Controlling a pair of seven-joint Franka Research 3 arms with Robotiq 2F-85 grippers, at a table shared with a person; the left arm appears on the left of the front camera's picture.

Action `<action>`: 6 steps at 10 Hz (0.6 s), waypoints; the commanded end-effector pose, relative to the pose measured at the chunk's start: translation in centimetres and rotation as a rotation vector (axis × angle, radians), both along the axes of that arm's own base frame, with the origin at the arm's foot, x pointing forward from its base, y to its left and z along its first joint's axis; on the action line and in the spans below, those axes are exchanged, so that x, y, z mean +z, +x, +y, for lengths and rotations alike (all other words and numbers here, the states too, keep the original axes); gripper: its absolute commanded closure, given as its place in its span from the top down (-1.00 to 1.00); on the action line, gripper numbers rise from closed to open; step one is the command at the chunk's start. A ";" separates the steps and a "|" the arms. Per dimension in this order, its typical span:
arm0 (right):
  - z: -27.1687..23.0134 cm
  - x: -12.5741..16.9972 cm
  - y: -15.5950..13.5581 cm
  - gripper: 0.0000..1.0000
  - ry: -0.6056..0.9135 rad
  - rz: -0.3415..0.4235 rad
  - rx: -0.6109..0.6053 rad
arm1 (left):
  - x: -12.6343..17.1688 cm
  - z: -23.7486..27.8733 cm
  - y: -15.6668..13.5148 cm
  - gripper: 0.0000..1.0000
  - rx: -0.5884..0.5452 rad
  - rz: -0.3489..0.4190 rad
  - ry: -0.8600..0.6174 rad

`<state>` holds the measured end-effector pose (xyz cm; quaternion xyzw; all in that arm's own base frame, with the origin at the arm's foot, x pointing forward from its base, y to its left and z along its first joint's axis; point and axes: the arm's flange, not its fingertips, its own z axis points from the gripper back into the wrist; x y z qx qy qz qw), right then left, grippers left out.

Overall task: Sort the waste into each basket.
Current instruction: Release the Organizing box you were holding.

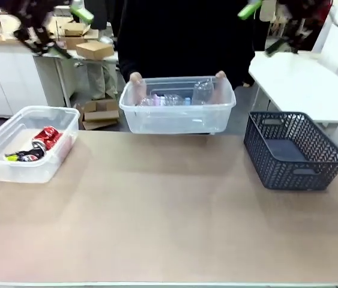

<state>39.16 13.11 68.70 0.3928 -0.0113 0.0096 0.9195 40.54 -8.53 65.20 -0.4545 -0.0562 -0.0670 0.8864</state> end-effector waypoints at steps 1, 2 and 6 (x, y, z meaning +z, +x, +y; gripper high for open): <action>-3.9 -7.1 -5.2 1.00 0.127 -0.125 -0.127 | -3.7 1.2 -1.5 1.00 -0.047 0.008 -0.014; -4.8 -8.0 -5.4 1.00 0.132 -0.109 -0.167 | -4.3 0.8 -2.3 1.00 -0.060 0.006 0.031; -5.6 -5.3 -4.4 1.00 0.117 -0.052 -0.147 | -3.9 2.1 -1.7 1.00 -0.035 0.030 -0.012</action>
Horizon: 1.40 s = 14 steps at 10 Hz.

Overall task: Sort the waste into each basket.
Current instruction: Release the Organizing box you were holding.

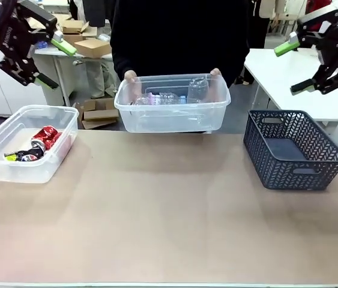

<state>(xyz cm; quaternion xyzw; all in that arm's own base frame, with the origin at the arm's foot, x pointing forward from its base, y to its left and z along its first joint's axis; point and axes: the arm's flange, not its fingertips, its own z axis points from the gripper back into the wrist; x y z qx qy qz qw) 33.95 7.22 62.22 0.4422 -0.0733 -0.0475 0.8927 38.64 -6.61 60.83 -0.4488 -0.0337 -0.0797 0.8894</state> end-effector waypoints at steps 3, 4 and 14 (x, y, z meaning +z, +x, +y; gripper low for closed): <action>0.3 1.2 0.8 1.00 0.003 0.016 0.007 | 0.5 0.2 0.2 1.00 0.008 0.002 -0.029; 0.3 1.2 0.8 1.00 0.003 0.016 0.007 | 0.5 0.2 0.2 1.00 0.008 0.002 -0.029; 0.3 1.2 0.8 1.00 0.003 0.016 0.007 | 0.5 0.2 0.2 1.00 0.008 0.002 -0.029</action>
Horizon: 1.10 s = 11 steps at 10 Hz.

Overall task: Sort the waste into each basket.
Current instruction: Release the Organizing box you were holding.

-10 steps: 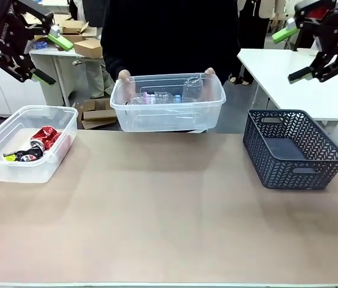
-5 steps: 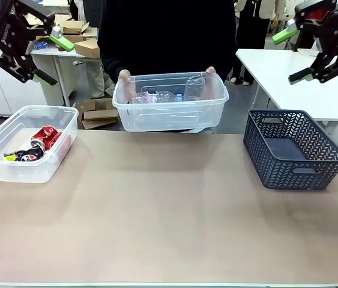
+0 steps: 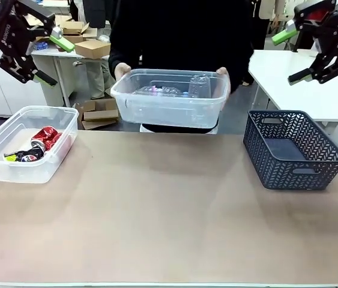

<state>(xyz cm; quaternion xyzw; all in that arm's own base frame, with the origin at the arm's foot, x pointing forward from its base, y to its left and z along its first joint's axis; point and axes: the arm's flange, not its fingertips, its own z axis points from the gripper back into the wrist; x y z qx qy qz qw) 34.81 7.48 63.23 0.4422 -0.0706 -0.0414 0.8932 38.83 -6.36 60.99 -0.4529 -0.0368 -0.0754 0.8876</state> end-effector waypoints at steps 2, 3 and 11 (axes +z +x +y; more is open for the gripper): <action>0.1 0.2 0.0 1.00 0.004 0.017 -0.007 | 0.3 -0.1 0.0 1.00 -0.002 0.003 -0.019; 0.1 0.2 0.0 1.00 0.004 0.017 -0.007 | 0.3 -0.1 0.0 1.00 -0.002 0.003 -0.019; 0.1 0.2 0.0 1.00 0.004 0.017 -0.007 | 0.3 -0.1 0.0 1.00 -0.002 0.003 -0.019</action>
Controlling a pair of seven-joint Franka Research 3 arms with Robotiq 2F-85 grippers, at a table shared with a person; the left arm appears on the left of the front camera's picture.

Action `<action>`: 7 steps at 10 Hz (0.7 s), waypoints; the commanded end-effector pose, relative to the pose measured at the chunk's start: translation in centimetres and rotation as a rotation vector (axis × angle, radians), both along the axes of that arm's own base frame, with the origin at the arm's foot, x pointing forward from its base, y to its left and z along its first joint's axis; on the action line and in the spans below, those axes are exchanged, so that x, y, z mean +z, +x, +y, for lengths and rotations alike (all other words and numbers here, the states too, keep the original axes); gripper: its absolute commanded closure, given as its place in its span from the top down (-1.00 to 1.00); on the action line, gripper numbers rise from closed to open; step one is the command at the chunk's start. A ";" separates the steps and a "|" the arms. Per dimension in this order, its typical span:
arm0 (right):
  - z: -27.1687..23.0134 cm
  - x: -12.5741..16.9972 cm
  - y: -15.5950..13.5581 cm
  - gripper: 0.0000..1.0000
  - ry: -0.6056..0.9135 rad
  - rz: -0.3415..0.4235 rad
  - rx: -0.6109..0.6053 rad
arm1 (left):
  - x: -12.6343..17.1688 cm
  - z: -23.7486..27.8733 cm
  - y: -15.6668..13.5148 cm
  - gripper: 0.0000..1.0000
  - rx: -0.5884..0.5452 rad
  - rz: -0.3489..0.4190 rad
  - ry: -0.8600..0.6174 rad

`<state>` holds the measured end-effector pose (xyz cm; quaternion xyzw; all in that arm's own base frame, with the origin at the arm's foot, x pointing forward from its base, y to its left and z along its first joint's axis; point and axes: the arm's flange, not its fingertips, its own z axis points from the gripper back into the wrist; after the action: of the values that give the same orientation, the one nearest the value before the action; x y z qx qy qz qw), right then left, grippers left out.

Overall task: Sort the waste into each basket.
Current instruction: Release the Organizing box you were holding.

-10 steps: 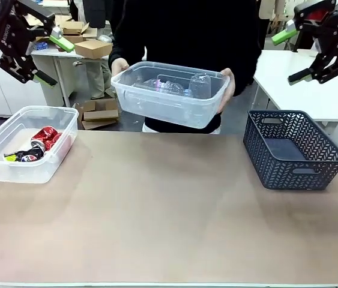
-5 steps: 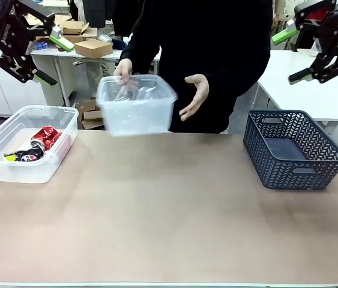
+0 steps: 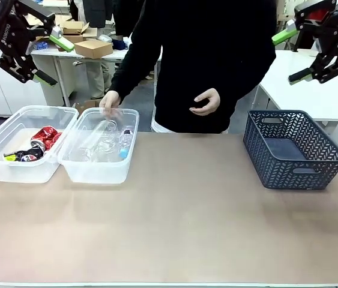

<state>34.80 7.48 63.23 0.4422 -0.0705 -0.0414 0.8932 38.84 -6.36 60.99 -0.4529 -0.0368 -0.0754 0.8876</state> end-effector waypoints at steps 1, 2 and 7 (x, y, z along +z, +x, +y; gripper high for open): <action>0.1 0.2 0.0 1.00 0.004 0.016 -0.007 | 0.3 -0.1 0.0 1.00 -0.002 0.003 -0.019; 0.1 0.2 0.0 1.00 0.004 0.016 -0.007 | 0.3 -0.1 0.0 1.00 -0.002 0.003 -0.019; 0.1 0.2 0.0 1.00 0.004 0.016 -0.007 | 0.3 -0.1 0.0 1.00 -0.002 0.003 -0.019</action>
<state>34.80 7.48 63.23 0.4422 -0.0705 -0.0414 0.8932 38.84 -6.36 60.99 -0.4529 -0.0368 -0.0754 0.8876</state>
